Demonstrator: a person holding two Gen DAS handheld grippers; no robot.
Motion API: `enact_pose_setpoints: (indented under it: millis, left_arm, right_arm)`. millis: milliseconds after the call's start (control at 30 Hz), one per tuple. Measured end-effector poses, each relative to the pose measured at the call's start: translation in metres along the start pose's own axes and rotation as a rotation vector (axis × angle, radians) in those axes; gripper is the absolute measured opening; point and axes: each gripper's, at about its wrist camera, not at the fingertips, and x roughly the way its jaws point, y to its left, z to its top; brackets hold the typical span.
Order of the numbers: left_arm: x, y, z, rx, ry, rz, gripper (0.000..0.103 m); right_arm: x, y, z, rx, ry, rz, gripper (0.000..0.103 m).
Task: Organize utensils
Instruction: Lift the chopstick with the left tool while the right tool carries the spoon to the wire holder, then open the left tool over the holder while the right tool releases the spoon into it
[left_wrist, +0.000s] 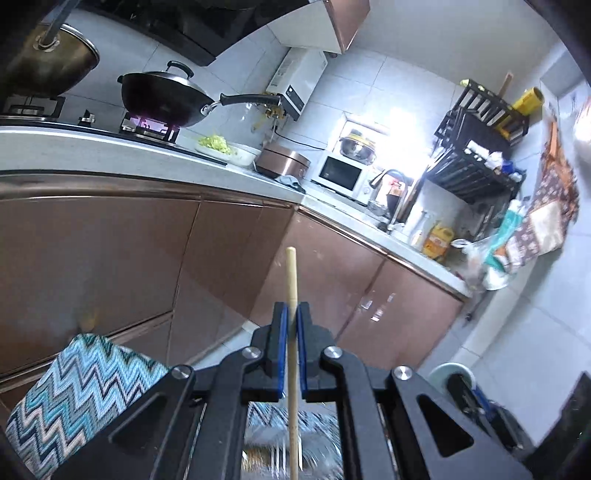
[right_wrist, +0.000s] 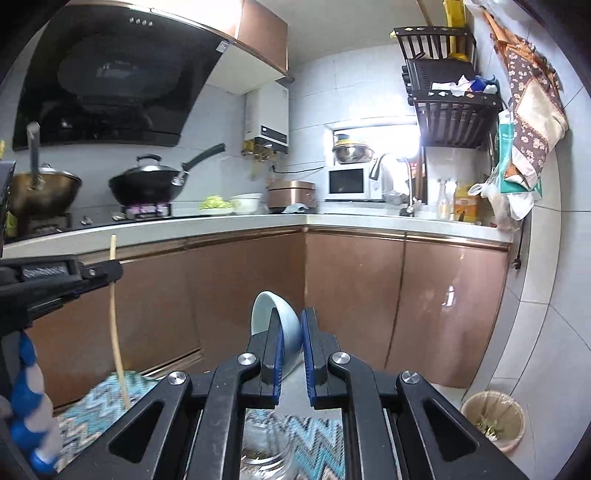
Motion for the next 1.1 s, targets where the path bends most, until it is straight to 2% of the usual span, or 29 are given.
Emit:
enact_pose_setpoints:
  millis: [200,400,633,1100]
  left_arm:
    - [0.042,-0.002,-0.039,0.060,-0.040,0.053,0.005]
    - [0.060,0.005,-0.074,0.110,-0.051,0.095,0.005]
    - [0.063,0.012,-0.091,0.121,-0.060,0.125,0.005]
    - [0.068,0.019,-0.108,0.142,-0.055,0.162,0.007]
  right_arm:
    - [0.030,0.009,-0.032,-0.007,-0.004,-0.050,0.010]
    - [0.055,0.017,-0.062,-0.022,0.029,-0.079,0.010]
    - [0.065,0.019,-0.083,-0.030,0.056,-0.084,0.011]
    - [0.068,0.020,-0.096,-0.026,0.074,-0.060,0.013]
